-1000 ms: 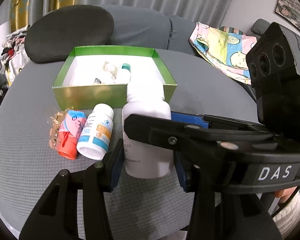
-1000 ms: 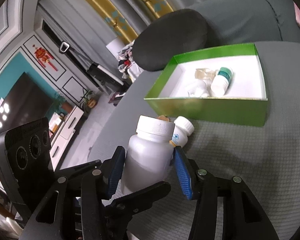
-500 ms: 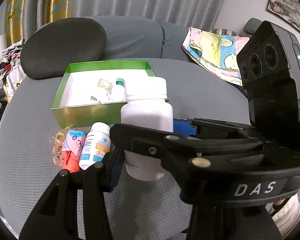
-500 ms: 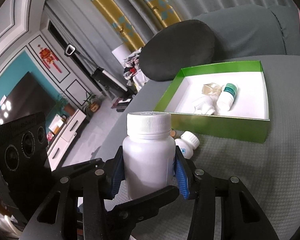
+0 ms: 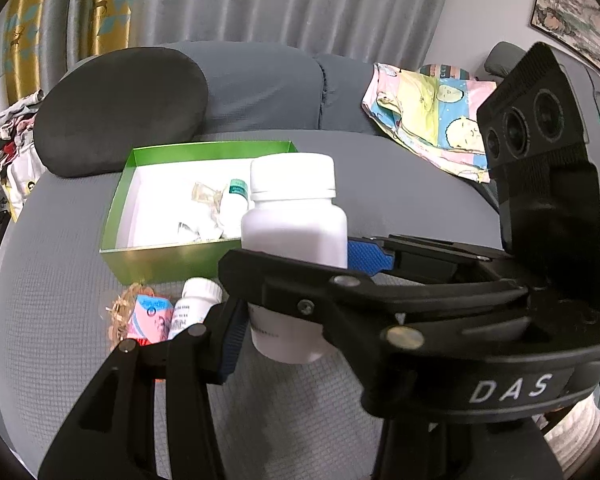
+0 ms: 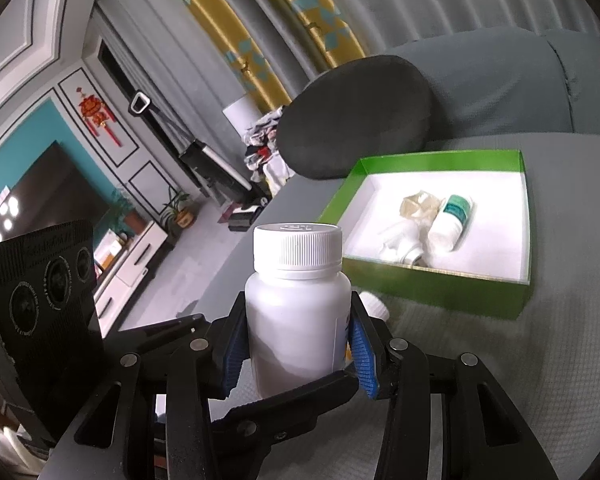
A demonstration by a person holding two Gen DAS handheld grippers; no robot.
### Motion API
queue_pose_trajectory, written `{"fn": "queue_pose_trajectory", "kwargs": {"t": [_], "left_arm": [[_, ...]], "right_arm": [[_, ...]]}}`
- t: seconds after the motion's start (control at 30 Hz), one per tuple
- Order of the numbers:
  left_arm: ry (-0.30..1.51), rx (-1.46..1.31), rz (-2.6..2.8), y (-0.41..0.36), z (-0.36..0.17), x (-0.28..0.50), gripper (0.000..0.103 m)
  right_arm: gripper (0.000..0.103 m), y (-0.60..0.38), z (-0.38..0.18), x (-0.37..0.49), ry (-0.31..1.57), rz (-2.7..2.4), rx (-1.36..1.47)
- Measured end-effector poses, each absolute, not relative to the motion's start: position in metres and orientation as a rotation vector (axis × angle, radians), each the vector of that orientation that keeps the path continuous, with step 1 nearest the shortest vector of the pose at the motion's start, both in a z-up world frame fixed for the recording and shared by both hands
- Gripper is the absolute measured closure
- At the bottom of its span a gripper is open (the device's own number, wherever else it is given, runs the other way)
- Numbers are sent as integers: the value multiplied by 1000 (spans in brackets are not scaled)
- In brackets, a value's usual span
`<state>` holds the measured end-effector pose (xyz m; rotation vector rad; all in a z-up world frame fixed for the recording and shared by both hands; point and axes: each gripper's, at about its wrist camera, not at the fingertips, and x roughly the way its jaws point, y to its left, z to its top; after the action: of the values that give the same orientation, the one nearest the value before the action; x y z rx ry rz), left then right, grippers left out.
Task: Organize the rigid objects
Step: 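Carry the plain white bottle with the right gripper over the box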
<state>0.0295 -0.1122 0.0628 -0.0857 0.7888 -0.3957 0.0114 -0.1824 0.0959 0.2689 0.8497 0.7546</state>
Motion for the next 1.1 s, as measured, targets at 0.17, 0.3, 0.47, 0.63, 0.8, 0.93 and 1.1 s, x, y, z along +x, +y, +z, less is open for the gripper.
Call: {"fn": "queue_pose_trajectory", "kwargs": {"t": [0.17,0.3,0.47,0.63,0.8,0.93,1.1], "left_arm": [[796,-83,-404,-111,65,42,59],[800,-72,-404,-111,65,51,59],[803,-85,-407,-108,64,65,59],[813,-90,-412,-107,61,78,59],[827,-94,-420,-106,58,94,59],[839,-103,-425,-104,56,106,59],[849,-108,-424,-103,53,121,59]], "right_arm": [[55,-180,99,23,840,752,255],[55,-180,99,34,841,748,251],[55,-178,98,46,839,743,242],[55,-178,94,62,843,738,244],[55,-180,90,75,849,731,246],[55,-179,87,86,856,723,245],[55,-179,85,99,856,717,246]]}}
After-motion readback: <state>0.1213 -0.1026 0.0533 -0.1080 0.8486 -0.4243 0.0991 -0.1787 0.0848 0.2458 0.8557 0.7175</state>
